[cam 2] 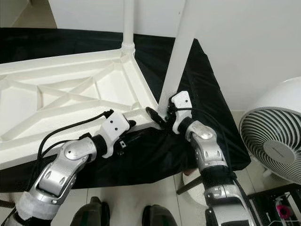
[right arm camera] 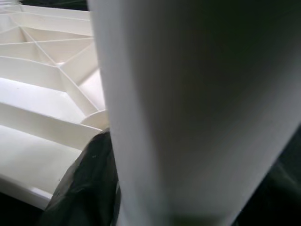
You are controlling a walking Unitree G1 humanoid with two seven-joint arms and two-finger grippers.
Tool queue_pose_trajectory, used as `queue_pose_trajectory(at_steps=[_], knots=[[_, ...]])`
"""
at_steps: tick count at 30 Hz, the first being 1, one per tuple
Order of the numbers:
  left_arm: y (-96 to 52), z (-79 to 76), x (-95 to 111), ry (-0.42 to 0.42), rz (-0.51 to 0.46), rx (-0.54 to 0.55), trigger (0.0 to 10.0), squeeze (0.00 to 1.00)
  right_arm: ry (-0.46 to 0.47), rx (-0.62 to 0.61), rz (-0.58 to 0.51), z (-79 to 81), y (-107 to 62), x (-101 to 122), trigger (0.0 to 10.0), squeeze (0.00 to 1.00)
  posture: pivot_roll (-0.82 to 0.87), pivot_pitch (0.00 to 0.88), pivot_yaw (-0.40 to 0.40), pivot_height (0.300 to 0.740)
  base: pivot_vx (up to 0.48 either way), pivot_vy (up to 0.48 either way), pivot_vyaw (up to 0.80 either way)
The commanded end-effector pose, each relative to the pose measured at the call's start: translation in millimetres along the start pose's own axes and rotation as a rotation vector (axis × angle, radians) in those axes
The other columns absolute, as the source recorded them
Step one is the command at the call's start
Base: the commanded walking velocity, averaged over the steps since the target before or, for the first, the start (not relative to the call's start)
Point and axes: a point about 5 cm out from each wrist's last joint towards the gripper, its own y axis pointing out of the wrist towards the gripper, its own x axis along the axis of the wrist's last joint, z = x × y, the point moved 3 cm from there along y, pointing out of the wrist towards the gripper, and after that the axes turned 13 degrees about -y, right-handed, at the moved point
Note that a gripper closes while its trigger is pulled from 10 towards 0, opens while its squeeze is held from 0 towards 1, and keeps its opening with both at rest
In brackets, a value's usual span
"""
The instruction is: Building children table
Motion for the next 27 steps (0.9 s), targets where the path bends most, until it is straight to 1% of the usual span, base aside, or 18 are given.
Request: queue_pose_trajectory(at_steps=[1,6,7,10,11,14,16,18,19,20,21,22,23,24,25,26,27], knots=[[1.0,-4.5,-3.8,-0.006,0.023,-0.053,10.0,0.0,0.01,0.011,-0.007,-0.5,2.6,-1.1,0.0,0.0,0.03,0.071,-0.067,0.74,0.0,0.0,0.0],[5.4,-3.3,-1.9,0.001,0.016,-0.049,10.0,0.0,-0.001,0.033,-0.015,-2.1,5.6,-1.3,0.0,0.0,0.03,0.048,-0.068,0.74,0.0,0.0,0.0],[7.4,-3.9,-0.7,0.002,0.01,-0.049,10.0,0.0,0.003,0.034,-0.017,-2.1,4.8,-2.2,0.0,0.0,0.03,0.037,-0.07,0.74,0.0,0.0,0.0],[9.9,-5.0,1.4,-0.001,0.001,-0.052,10.0,0.0,0.011,0.027,-0.022,-1.2,3.4,-2.8,0.0,0.0,0.03,0.04,-0.071,0.74,0.0,0.0,0.0],[11.3,-5.6,1.3,-0.003,-0.001,-0.053,10.0,0.0,0.024,0.006,-0.02,2.8,2.3,-2.2,10.0,0.0,0.03,0.039,-0.071,0.74,0.0,0.0,0.0],[12.9,-4.9,-0.6,-0.002,0.004,-0.049,10.0,0.0,0.024,-0.019,-0.025,7.5,1.5,-1.1,10.0,0.0,0.03,0.04,-0.07,0.74,0.0,0.0,0.0],[13.1,-4.1,-2.0,-0.006,0.006,-0.047,10.0,0.0,0.045,-0.084,-0.003,11.0,1.0,-1.8,10.0,0.0,0.02,0.043,-0.062,0.74,0.0,0.0,0.0],[12.9,-3.9,-2.2,-0.008,0.006,-0.047,10.0,0.0,0.048,-0.109,0.004,11.8,0.8,-1.9,10.0,0.0,0.02,0.043,-0.062,0.74,0.0,0.0,0.0],[13.0,-3.6,-2.3,-0.007,0.007,-0.047,10.0,0.0,0.058,-0.153,0.021,12.0,0.2,-2.9,10.0,0.0,0.02,0.043,-0.057,0.74,0.0,0.0,0.0],[13.3,-3.1,-1.0,-0.007,0.004,-0.049,10.0,0.0,0.09,-0.195,0.017,14.4,0.0,-1.1,10.0,0.0,0.02,0.044,-0.052,0.74,0.0,0.0,0.0],[13.3,-3.1,-1.0,-0.007,0.004,-0.049,10.0,0.0,0.09,-0.195,0.017,14.4,0.0,-1.1,10.0,0.0,0.02,0.044,-0.052,0.74,0.0,0.0,0.0],[13.5,-2.7,-0.1,-0.007,0.001,-0.051,10.0,0.0,0.116,-0.222,0.014,16.1,-0.4,0.2,10.0,0.0,0.02,0.044,-0.052,0.74,0.0,0.0,0.0],[14.0,-2.1,0.2,-0.004,0.002,-0.052,10.0,0.0,0.156,-0.297,0.031,15.2,-1.1,-1.1,10.0,0.0,0.01,0.042,-0.046,0.74,0.0,0.0,0.0],[14.3,-1.7,0.3,-0.003,0.002,-0.053,10.0,0.0,0.181,-0.346,0.044,14.4,-1.8,-2.3,10.0,0.0,0.01,0.041,-0.045,0.74,0.0,0.0,0.0],[14.3,-1.7,0.3,-0.003,0.002,-0.053,10.0,0.0,0.181,-0.346,0.044,14.4,-1.8,-2.3,10.0,0.0,0.01,0.041,-0.045,0.74,0.0,0.0,0.0],[14.6,-1.3,0.0,0.0,0.004,-0.055,10.0,0.0,0.207,-0.424,0.07,12.1,-3.2,-5.1,10.0,0.0,0.01,0.041,-0.042,0.74,0.0,0.0,0.0],[14.9,-0.9,0.1,0.002,0.004,-0.057,10.0,0.0,0.193,-0.5,0.108,11.4,-5.0,-7.7,10.0,0.0,0.01,0.041,-0.04,0.74,0.0,0.0,0.0]])
